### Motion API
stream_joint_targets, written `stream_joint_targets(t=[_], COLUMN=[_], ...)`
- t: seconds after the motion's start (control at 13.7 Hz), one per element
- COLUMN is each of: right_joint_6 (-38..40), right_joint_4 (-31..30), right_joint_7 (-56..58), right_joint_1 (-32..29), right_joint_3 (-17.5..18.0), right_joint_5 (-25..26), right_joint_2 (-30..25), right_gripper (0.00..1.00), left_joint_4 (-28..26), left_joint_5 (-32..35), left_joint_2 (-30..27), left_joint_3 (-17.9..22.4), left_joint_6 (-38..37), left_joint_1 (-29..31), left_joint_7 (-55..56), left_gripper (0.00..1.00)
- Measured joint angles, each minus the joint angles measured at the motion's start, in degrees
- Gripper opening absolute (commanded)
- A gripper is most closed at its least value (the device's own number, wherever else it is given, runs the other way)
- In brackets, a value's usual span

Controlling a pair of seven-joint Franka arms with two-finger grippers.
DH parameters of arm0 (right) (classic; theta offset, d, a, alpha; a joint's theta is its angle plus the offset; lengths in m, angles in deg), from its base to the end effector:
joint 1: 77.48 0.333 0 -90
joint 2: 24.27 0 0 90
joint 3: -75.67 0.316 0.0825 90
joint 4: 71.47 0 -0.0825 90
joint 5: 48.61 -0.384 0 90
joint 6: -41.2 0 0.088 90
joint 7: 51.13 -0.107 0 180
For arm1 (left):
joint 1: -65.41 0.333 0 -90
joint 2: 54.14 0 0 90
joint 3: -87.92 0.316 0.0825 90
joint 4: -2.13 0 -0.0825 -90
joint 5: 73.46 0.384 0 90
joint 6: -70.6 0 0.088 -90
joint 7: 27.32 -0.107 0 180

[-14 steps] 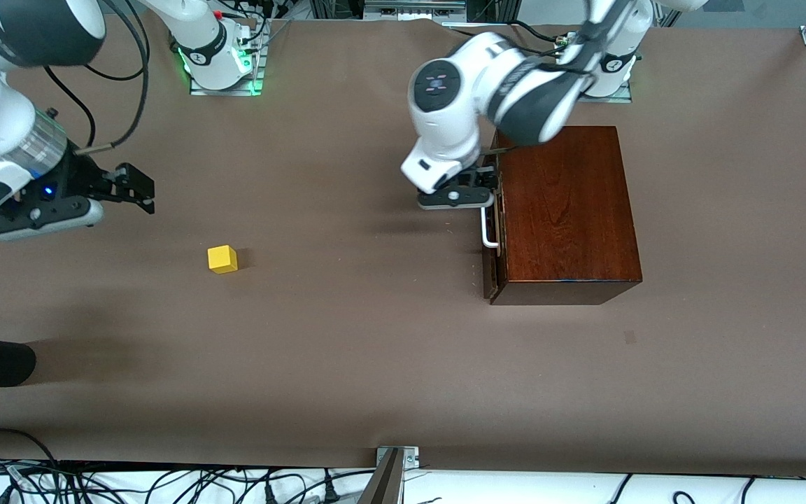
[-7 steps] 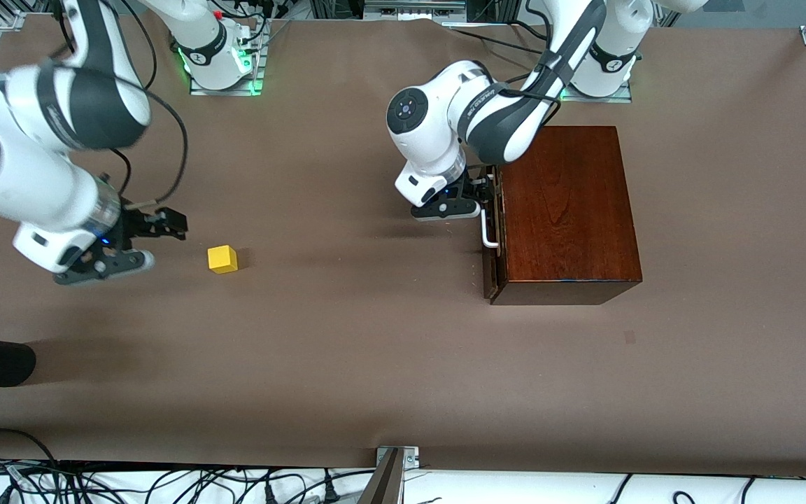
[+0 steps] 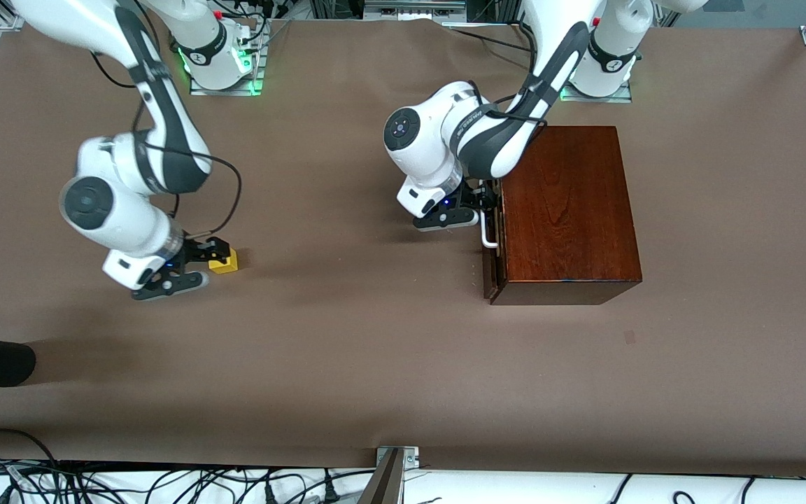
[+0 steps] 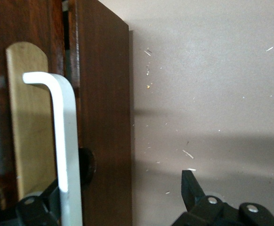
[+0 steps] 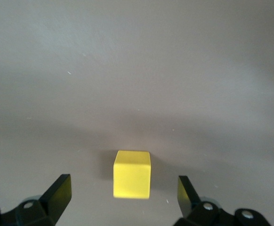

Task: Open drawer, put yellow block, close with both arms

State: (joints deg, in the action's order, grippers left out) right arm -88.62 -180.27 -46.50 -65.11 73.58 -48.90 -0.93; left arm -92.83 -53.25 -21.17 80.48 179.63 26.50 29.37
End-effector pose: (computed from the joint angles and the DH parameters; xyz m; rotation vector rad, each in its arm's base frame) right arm 0.6144 0.1127 0.2837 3.1020 0.4049 -0.0620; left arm 0.4698 -0.4445 0.2569 -2.7441 -0.0267 0.0157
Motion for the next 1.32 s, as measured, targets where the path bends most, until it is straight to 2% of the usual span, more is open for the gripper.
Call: stream_joint_targets(t=[0.37, 0.44, 0.51, 0.58, 0.66, 0.8, 0.88, 1.1, 1.32], right_joint_6=[-5.16, -5.79, -6.99, -8.54, -9.66, -10.57, -10.75, -9.61, 4.55], right_joint_4=[-4.04, -4.83, -5.78, -6.94, -8.03, -8.96, -8.9, -7.42, 1.95], right_joint_7=[0.0, 0.0, 0.0, 0.0, 0.0, 0.0, 0.0, 0.41, 0.61], right_joint_1=[0.0, 0.0, 0.0, 0.0, 0.0, 0.0, 0.0, 0.0, 0.02], right_joint_3=[0.03, 0.04, 0.04, 0.04, 0.04, 0.05, 0.05, 0.06, 0.07], right_joint_5=[0.0, 0.0, -0.01, -0.01, -0.01, -0.01, -0.01, -0.01, -0.01], right_joint_2=[4.0, 3.99, 4.01, 4.04, 4.09, 4.12, 4.09, 3.35, 1.09], right_gripper=[1.0, 0.99, 0.92, 0.82, 0.63, 0.15, 0.0, 0.0, 0.0], left_joint_4=[-0.91, -0.92, -0.92, -0.92, -0.9, -0.68, -0.36, 2.26, 5.1], left_joint_5=[0.82, 1.09, 1.16, 1.17, 1.17, 1.26, 1.27, 0.6, -0.3], left_joint_2=[0.24, 0.26, 0.26, 0.25, 0.25, 0.28, 0.45, 1.87, 3.24], left_joint_3=[0.17, 0.18, 0.24, 0.42, 0.58, 0.65, 0.64, 0.38, -0.01], left_joint_6=[3.66, 4.47, 5.21, 6.08, 6.95, 7.83, 7.99, 7.96, 7.69], left_joint_1=[-0.79, -1.05, -1.37, -1.76, -2.12, -2.67, -2.87, -3.54, -4.09], left_joint_7=[2.91, 3.34, 3.62, 3.92, 4.5, 5.07, 5.19, 5.86, 6.15], left_gripper=[1.0, 1.0, 1.0, 1.0, 1.0, 1.0, 1.0, 1.0, 1.0])
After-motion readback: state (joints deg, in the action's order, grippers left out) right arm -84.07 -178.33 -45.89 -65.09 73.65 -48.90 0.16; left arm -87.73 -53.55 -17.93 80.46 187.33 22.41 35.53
